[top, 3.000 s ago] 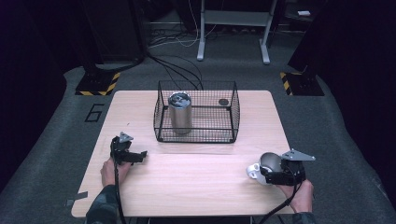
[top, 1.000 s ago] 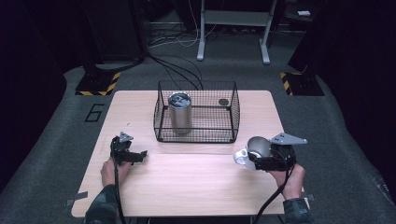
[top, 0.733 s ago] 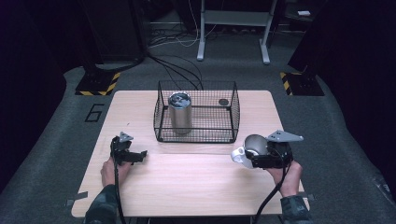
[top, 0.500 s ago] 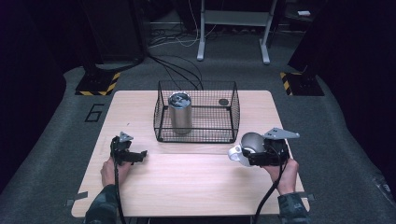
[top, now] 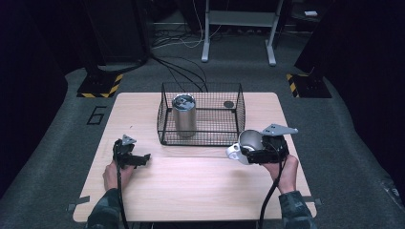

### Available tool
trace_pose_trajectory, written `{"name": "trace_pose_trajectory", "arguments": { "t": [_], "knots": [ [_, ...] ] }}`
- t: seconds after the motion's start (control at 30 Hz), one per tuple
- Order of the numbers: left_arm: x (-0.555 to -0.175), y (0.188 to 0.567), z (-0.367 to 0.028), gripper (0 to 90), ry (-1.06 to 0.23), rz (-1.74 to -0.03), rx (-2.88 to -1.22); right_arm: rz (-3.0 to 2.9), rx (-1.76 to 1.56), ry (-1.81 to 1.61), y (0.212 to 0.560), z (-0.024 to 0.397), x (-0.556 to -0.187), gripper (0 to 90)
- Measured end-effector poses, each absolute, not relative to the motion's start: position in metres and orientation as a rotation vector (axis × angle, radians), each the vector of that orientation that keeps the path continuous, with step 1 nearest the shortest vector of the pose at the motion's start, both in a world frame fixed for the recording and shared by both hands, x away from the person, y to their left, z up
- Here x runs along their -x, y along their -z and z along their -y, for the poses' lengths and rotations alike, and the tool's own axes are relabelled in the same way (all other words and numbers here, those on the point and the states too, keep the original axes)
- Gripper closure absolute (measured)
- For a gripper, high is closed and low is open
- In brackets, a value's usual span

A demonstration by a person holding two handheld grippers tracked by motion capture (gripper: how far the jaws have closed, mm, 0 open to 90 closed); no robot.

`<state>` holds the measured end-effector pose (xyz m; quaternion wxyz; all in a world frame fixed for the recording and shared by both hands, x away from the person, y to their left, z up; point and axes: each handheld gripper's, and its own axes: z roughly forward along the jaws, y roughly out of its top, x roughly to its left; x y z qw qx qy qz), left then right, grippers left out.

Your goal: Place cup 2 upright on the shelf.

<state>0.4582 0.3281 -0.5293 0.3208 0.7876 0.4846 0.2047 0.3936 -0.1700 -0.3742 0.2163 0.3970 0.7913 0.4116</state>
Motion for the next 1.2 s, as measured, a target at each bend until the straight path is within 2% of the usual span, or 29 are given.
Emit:
{"name": "trace_pose_trajectory", "arguments": {
  "t": [1.2],
  "knots": [
    [-0.459,0.529,-0.328,0.0,-0.536,-1.273,-2.071,-2.218,-1.003,-1.148,0.335,0.131,-0.431,5.9]
  ]
}}
